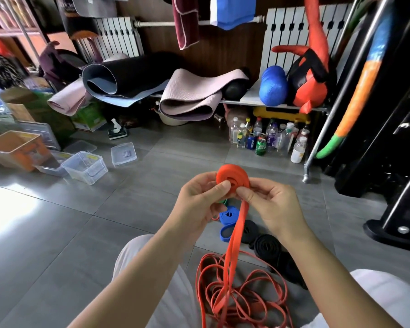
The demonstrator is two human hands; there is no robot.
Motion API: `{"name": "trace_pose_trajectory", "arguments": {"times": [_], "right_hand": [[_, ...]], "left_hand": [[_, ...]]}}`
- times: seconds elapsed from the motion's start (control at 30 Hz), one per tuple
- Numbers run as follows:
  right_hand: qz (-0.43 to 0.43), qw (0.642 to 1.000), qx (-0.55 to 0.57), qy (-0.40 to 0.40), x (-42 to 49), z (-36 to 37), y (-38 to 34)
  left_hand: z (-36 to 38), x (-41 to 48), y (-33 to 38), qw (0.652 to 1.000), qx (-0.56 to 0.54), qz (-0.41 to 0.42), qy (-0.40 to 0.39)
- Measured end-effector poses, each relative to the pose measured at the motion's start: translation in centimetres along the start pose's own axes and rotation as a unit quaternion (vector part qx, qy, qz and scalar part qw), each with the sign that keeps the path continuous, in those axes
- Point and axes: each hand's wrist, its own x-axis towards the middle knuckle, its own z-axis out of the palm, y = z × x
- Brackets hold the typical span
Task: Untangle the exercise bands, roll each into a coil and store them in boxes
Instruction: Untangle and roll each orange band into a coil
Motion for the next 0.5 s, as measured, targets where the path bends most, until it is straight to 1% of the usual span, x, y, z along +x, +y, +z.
{"name": "trace_pose_trajectory", "arguments": {"times": [0.03,0.07,0.1,0.17,0.2,0.23,0.27,0.3,0.33,0.43,0.5], "right_hand": [[0.005,1.000,-0.014,-0.007,0.0,-0.2,0.0],[0.009,0.999,-0.034,-0.019,0.1,-0.4,0.0],[0.009,0.997,-0.063,-0.031,0.2,-0.7,0.0],[0.009,0.990,-0.128,-0.052,0.4,-0.9,-0.1],[0.004,0.986,-0.157,-0.060,0.4,-0.9,-0.3],[-0.005,0.982,-0.175,-0.067,0.5,-0.8,-0.5],[-0.011,0.981,-0.180,-0.070,0.6,-0.8,-0.8],[-0.015,0.983,-0.170,-0.068,0.7,-0.9,-1.1],[-0.017,0.987,-0.150,-0.062,0.8,-0.9,-1.4],[-0.021,0.996,-0.076,-0.032,1.0,-0.9,-2.2],[-0.023,0.999,-0.038,-0.012,1.1,-0.8,-2.4]], "left_hand": [[-0.1,0.1,0.4,0.997,0.071,0.017,0.007],[-0.3,0.1,1.0,0.984,0.171,0.048,0.016],[-0.6,0.2,1.5,0.954,0.285,0.091,0.019],[-1.0,0.5,2.7,0.859,0.484,0.167,-0.012],[-1.1,0.6,3.3,0.816,0.548,0.182,-0.035],[-1.0,0.7,3.7,0.787,0.586,0.186,-0.049],[-1.0,0.7,4.1,0.776,0.601,0.184,-0.049],[-0.9,0.8,4.3,0.783,0.594,0.180,-0.041],[-0.9,0.9,4.4,0.807,0.563,0.175,-0.030],[-0.6,0.9,4.2,0.910,0.387,0.149,0.005],[-0.4,0.8,3.7,0.958,0.257,0.123,0.036]]}}
